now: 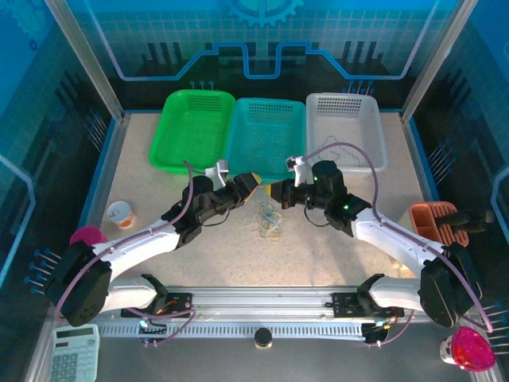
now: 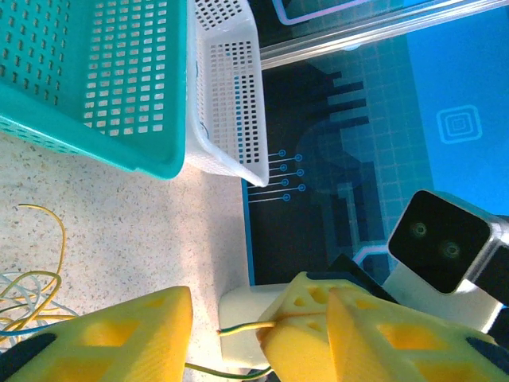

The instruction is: Untangle the cables

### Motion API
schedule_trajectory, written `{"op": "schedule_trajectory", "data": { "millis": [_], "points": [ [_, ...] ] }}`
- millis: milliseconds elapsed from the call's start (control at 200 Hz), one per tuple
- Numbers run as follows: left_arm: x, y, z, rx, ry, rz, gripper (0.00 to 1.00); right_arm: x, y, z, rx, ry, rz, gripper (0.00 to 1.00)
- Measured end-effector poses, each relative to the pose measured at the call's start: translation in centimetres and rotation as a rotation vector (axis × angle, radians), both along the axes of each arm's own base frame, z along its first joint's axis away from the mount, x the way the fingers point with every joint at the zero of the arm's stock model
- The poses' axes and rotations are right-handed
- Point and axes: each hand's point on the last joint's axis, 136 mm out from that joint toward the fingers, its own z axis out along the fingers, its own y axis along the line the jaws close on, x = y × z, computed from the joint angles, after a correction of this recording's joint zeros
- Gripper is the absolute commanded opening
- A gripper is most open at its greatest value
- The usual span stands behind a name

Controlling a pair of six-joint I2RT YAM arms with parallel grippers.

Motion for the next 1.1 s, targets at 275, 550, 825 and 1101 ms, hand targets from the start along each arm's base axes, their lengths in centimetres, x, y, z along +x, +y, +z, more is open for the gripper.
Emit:
{"op": "schedule_trajectory", "data": {
  "millis": [275, 550, 825, 1101],
  "points": [
    [0.1, -0.8, -1.0, -0.006, 0.03, -0.011, 0.37, 0.0, 0.0, 0.0, 0.007, -0.004, -0.002, 0.0],
    [0.2, -0.9, -0.3, -0.028, 0.006, -0.011, 0.27, 0.0, 0.0, -0.3, 0.005, 0.0, -0.002, 0.0],
    [0.2, -1.3, -0.5, -0.035, 0.013, -0.015, 0.17, -0.1, -0.1, -0.6, 0.003, 0.008, -0.003, 0.0],
    [0.2, -1.3, -0.5, -0.042, 0.018, -0.011, 0.0, -0.1, -0.1, -0.7, 0.002, 0.009, -0.004, 0.0]
  ]
}}
